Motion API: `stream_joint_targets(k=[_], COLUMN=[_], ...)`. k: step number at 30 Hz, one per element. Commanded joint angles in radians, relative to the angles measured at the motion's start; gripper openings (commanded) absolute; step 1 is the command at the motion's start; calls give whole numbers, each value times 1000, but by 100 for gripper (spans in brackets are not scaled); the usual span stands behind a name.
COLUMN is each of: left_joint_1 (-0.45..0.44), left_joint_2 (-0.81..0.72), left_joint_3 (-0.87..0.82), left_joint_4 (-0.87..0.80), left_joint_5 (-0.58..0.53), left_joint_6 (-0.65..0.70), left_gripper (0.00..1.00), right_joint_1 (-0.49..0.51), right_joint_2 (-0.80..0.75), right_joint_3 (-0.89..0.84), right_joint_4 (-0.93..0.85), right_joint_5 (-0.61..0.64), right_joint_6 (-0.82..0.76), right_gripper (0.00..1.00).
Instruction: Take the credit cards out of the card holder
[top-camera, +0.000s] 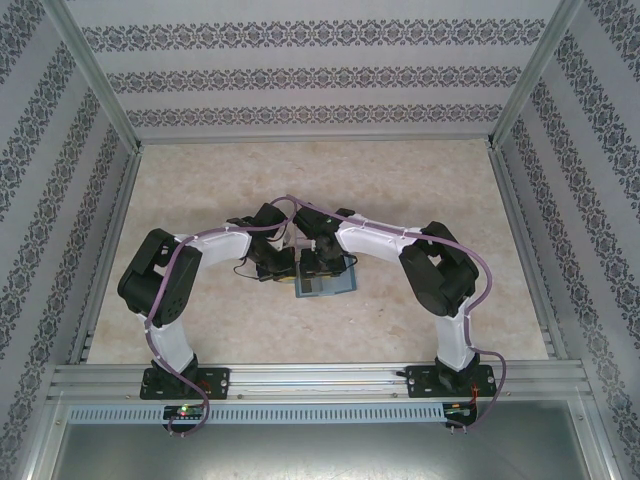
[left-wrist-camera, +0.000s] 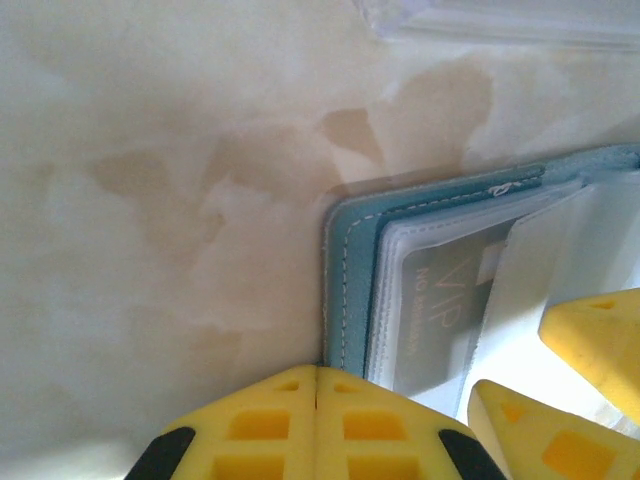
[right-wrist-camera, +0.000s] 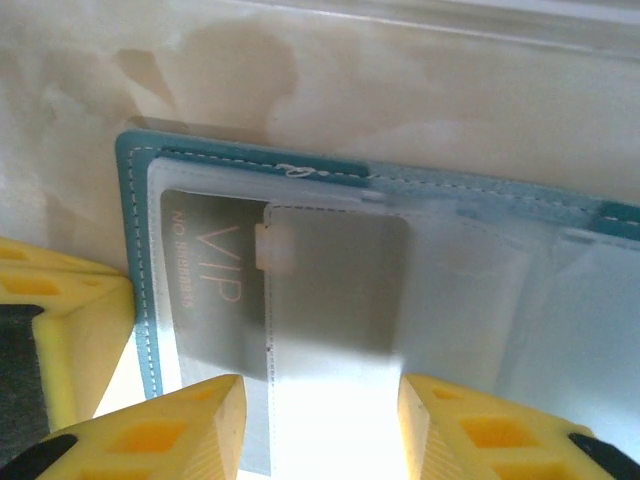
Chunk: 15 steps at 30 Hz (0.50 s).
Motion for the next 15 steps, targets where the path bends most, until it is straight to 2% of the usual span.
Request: stream_joint_targets(k=[1,6,15], left_joint_1=[-15,-15,-15], left_joint_2=[4,5,10], left_joint_3=[-17,-13,-4], left_joint_4=[-41,-44,-49], left_joint_5=[-11,-11,-8], left_joint_6=[0,5,8], left_gripper=[0,0,0], right_joint_1=[13,21,22], right_joint_2=[20,17,23], right_joint_3=[27,52,53], right_joint_4=[-75,-115,-102], right_joint_5=[62,106,66], right_joint_6=[-32,-43,-56], right_gripper=[46,49,60])
